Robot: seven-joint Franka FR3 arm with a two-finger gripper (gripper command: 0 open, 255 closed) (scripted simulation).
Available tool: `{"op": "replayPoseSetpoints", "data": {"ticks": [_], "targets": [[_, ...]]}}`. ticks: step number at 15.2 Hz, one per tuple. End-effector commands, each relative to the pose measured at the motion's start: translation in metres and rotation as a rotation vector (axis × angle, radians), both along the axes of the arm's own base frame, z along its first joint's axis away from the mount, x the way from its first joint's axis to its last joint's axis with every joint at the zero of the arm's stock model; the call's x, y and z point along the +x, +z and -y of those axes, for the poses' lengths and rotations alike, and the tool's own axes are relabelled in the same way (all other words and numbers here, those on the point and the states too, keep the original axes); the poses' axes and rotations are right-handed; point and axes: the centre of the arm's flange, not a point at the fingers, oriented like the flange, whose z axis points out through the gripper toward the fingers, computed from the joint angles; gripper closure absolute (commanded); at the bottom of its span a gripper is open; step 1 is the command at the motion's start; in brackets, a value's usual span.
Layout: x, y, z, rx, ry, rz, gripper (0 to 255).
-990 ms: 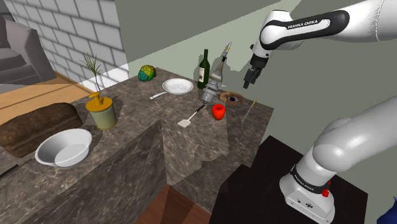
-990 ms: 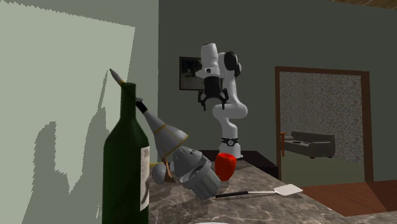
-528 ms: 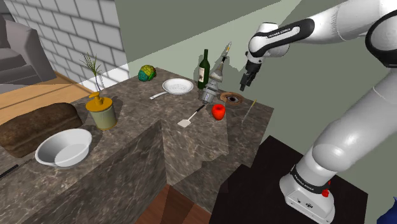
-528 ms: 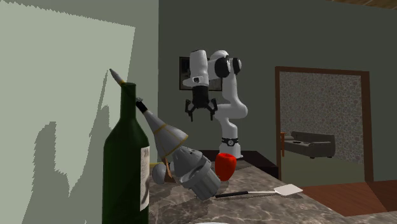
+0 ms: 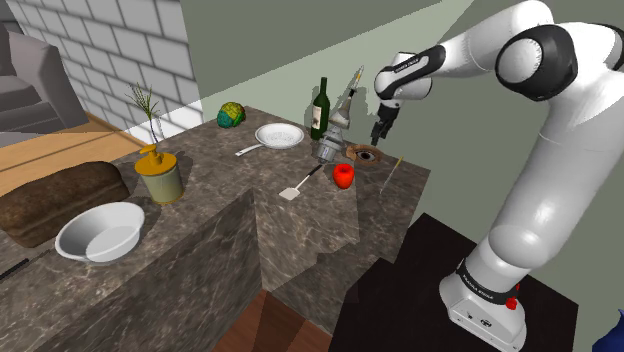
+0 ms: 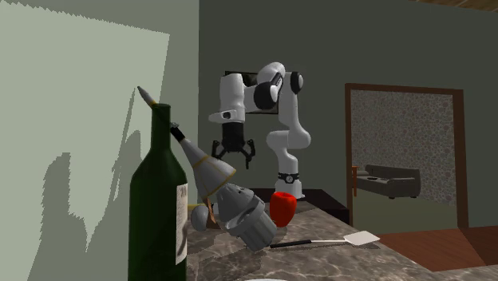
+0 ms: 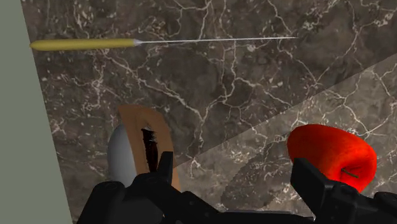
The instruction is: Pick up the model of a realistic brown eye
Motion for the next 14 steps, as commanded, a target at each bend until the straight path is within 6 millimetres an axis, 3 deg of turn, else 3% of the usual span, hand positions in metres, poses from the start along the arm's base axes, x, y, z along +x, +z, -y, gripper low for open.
{"op": "replayPoseSetpoints", "data": {"ticks": [1,9,14], "targets": [[0.016,-0.016,0.017,-0.007,0.006,-0.003,0],[0.074,-0.076,0.079,-0.033,0.025,-0.015,0],[0.075,-0.099,0.081,-0.034,0.026,-0.015,0]]}}
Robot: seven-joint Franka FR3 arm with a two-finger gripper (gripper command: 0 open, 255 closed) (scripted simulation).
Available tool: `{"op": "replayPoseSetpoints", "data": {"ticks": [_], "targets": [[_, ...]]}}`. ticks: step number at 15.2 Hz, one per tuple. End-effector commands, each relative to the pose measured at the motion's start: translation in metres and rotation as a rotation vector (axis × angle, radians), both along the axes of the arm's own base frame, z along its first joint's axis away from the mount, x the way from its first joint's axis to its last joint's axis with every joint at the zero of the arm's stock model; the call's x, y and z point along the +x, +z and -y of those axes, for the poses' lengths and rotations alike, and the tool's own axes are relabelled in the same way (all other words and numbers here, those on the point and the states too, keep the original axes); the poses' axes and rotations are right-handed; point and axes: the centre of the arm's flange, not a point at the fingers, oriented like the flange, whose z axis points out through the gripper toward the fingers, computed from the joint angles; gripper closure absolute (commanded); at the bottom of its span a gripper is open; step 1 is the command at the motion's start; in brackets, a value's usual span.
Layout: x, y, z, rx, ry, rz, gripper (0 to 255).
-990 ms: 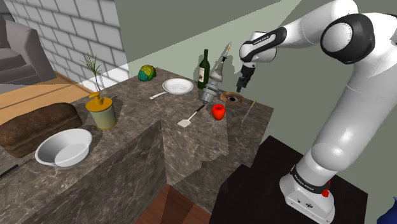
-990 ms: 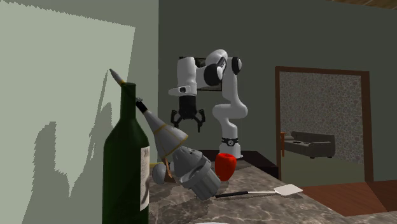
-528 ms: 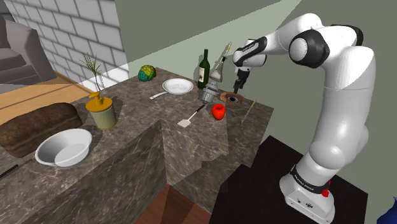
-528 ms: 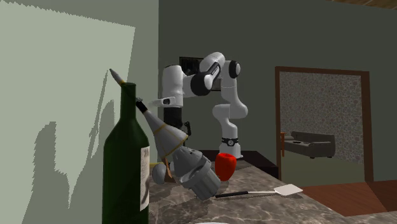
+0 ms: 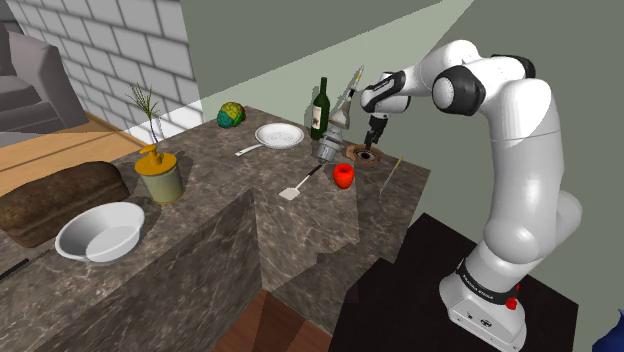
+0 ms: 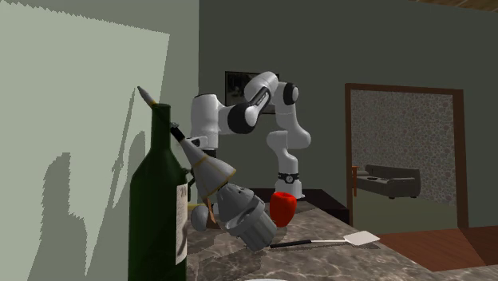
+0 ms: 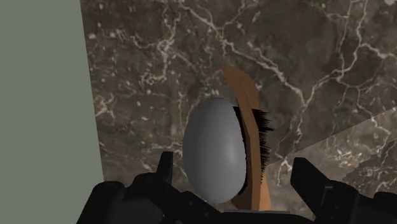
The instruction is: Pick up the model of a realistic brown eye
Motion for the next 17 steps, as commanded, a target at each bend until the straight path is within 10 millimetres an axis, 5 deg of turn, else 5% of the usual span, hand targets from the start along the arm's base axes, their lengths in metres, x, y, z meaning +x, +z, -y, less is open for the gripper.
{"op": "replayPoseSetpoints", "data": {"ticks": [1,5,6,17], "targets": [[0.000,-0.011,0.000,0.000,0.000,0.000,0],[0.000,-0.025,0.000,0.000,0.000,0.000,0],[0.000,-0.025,0.000,0.000,0.000,0.000,255],[0.000,-0.014,0.000,0.000,0.000,0.000,255]]}}
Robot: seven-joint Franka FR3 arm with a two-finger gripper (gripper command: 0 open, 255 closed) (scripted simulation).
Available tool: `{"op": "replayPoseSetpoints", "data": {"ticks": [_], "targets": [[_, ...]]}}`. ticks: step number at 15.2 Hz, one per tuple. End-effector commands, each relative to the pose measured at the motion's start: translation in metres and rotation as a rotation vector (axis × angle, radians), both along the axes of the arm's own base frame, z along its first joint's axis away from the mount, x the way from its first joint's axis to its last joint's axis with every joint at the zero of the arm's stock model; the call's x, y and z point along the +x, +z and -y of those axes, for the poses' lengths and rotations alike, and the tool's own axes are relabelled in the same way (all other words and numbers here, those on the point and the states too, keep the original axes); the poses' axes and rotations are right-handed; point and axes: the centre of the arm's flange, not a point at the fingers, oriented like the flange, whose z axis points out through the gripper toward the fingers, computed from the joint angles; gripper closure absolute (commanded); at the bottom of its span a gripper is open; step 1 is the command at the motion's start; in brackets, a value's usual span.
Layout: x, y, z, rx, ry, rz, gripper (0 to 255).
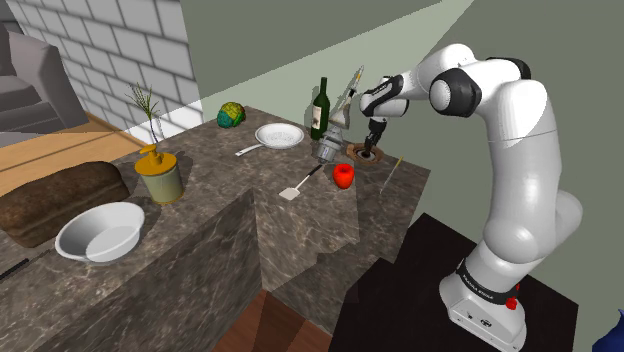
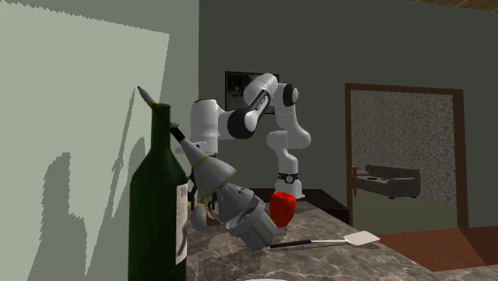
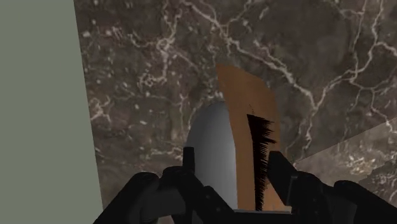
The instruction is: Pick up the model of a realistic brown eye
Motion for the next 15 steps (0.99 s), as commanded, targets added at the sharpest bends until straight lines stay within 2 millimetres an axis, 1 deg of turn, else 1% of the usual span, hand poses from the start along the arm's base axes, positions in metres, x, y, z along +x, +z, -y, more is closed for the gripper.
{"op": "replayPoseSetpoints", "data": {"ticks": [1,13,15], "targets": [[-0.001,0.007,-0.001,0.002,0.001,-0.003,255],[-0.001,0.071,-0.001,0.002,0.001,-0.003,255],[-0.001,0.072,-0.001,0.002,0.001,-0.003,255]]}}
